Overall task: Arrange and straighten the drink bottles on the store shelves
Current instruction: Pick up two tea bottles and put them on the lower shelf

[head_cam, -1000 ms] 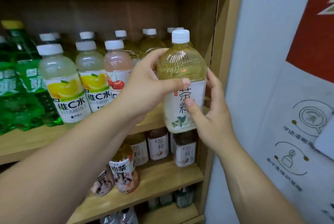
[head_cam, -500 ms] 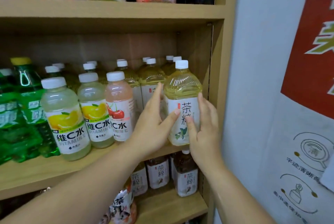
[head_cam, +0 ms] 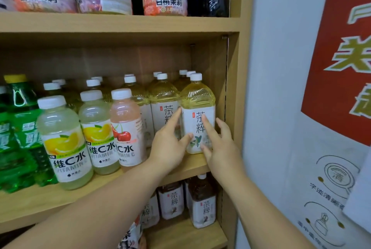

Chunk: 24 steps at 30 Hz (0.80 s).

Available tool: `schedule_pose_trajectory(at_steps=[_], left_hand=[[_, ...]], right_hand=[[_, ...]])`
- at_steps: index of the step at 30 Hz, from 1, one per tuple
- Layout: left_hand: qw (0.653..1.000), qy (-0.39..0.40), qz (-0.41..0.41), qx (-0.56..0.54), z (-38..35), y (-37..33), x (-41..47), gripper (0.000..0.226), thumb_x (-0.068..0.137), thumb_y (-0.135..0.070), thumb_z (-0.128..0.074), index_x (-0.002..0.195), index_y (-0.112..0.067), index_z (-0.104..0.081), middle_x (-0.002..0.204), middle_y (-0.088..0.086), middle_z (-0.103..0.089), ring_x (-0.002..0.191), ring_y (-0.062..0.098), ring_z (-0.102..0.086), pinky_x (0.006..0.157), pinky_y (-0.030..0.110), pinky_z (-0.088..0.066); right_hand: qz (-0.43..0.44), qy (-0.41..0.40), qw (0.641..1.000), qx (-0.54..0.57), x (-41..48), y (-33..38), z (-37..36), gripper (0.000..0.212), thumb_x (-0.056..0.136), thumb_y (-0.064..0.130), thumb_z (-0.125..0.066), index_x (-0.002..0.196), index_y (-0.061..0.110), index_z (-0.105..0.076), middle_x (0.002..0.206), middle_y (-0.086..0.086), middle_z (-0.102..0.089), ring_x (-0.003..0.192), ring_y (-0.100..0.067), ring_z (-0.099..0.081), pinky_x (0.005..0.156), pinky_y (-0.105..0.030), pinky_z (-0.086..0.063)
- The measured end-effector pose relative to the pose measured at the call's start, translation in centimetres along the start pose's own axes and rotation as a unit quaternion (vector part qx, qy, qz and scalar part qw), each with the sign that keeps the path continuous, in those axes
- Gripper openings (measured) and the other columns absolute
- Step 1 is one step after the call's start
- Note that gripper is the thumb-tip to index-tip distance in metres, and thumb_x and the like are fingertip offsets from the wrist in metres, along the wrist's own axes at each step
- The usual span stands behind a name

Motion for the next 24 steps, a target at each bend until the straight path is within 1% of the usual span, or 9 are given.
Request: schedule_pose_trajectory(at_steps=[3,7,10,11,13,14,16,21,24], left_hand=[[1.0,-0.007,-0.002,-0.006,-0.5,0.2,0.7,0.084,0.092,-0.021,-0.075,0.157,-0.043,-0.028,0.14,-0.009,-0.062,0.118,0.015,-0.066,0.105,0.041,-0.052],[1.0,-0.013,-0.005,0.0,-1.4,0.6,1.5,0.08,0.093,-0.021,-0.073,0.158,-0.038,-0.03,0.147,-0.009,-0.057,0.135,0.01,-0.052,0.114,0.034,-0.042],[1.0,-0.018,-0.005,-0.002,-1.6,1.1,1.9,0.08,0.092,-0.022,-0.074,0.158,-0.035,-0.031,0.149,-0.008,-0.055,0.137,0.011,-0.05,0.115,0.034,-0.04],[1.0,-0.017,-0.004,-0.006,-1.6,1.3,2.0,0.08,0.092,-0.022,-0.075,0.158,-0.035,-0.032,0.149,-0.008,-0.055,0.137,0.011,-0.049,0.115,0.034,-0.04],[1.0,-0.013,-0.006,-0.009,-1.7,1.5,2.1,0.08,0.091,-0.022,-0.075,0.158,-0.035,-0.032,0.15,-0.006,-0.054,0.137,0.012,-0.049,0.116,0.036,-0.04],[1.0,-0.012,-0.008,-0.007,-1.7,1.5,2.2,0.08,0.091,-0.023,-0.075,0.158,-0.035,-0.032,0.15,-0.006,-0.054,0.138,0.013,-0.049,0.117,0.038,-0.039],[1.0,-0.012,-0.005,-0.003,-1.8,1.6,2.2,0.081,0.091,-0.025,-0.075,0.158,-0.037,-0.03,0.149,-0.003,-0.054,0.138,0.016,-0.048,0.117,0.043,-0.04],[1.0,0.0,-0.019,-0.002,-1.1,0.4,0.0,0.074,0.097,-0.031,-0.066,0.158,-0.036,-0.026,0.154,0.002,-0.045,0.137,0.021,-0.048,0.115,0.047,-0.041],[0.999,-0.003,-0.05,-0.007,1.7,-0.3,-3.5,0.067,0.097,-0.035,-0.064,0.156,-0.032,-0.032,0.146,-0.002,-0.048,0.121,0.015,-0.057,0.103,0.038,-0.051]], right_hand=[[-0.008,-0.006,1.0,-0.015,0.2,-0.1,-0.1,0.079,0.102,0.024,-0.059,0.16,0.046,-0.011,0.168,-0.006,-0.014,0.14,-0.026,-0.044,0.108,-0.038,-0.045],[-0.03,-0.02,0.999,-0.013,0.5,-0.4,-0.5,0.077,0.103,0.02,-0.056,0.16,0.046,-0.012,0.17,-0.005,-0.015,0.141,-0.026,-0.044,0.105,-0.037,-0.045],[-0.036,-0.039,0.999,0.013,0.7,-0.7,-0.8,0.077,0.101,0.015,-0.059,0.159,0.047,-0.019,0.166,-0.006,-0.026,0.144,-0.027,-0.042,0.107,-0.039,-0.046],[-0.038,-0.044,0.998,0.014,0.7,-0.9,-0.9,0.078,0.1,0.015,-0.06,0.158,0.047,-0.02,0.161,-0.007,-0.034,0.14,-0.027,-0.046,0.106,-0.04,-0.048],[-0.041,-0.058,0.997,0.008,0.5,-0.9,-0.9,0.078,0.099,0.015,-0.062,0.157,0.048,-0.022,0.139,-0.006,-0.049,0.114,-0.025,-0.059,0.092,-0.042,-0.055],[-0.043,-0.065,0.997,0.005,0.3,-0.8,-0.8,0.077,0.099,0.016,-0.062,0.157,0.048,-0.023,0.127,-0.005,-0.051,0.101,-0.023,-0.06,0.086,-0.042,-0.056],[-0.05,-0.07,0.996,-0.008,0.0,-0.5,-0.7,0.076,0.098,0.016,-0.062,0.157,0.048,-0.025,0.116,-0.004,-0.051,0.091,-0.022,-0.058,0.08,-0.043,-0.056],[-0.074,-0.131,0.986,0.074,-1.9,0.7,0.1,0.07,0.092,0.015,-0.069,0.155,0.031,-0.042,0.126,-0.007,-0.052,0.115,-0.026,-0.056,0.097,-0.037,-0.049],[-0.055,-0.148,0.979,0.129,-3.9,3.3,0.0,0.056,0.092,0.02,-0.069,0.146,0.022,-0.053,0.132,-0.008,-0.055,0.121,-0.027,-0.057,0.1,-0.038,-0.048]])
Point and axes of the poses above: each hand's wrist, its own x-axis towards the middle knuckle, its own z-axis out of the back of the hand, y = z × x, the point moved 8 cm from there along x, towards the middle knuckle
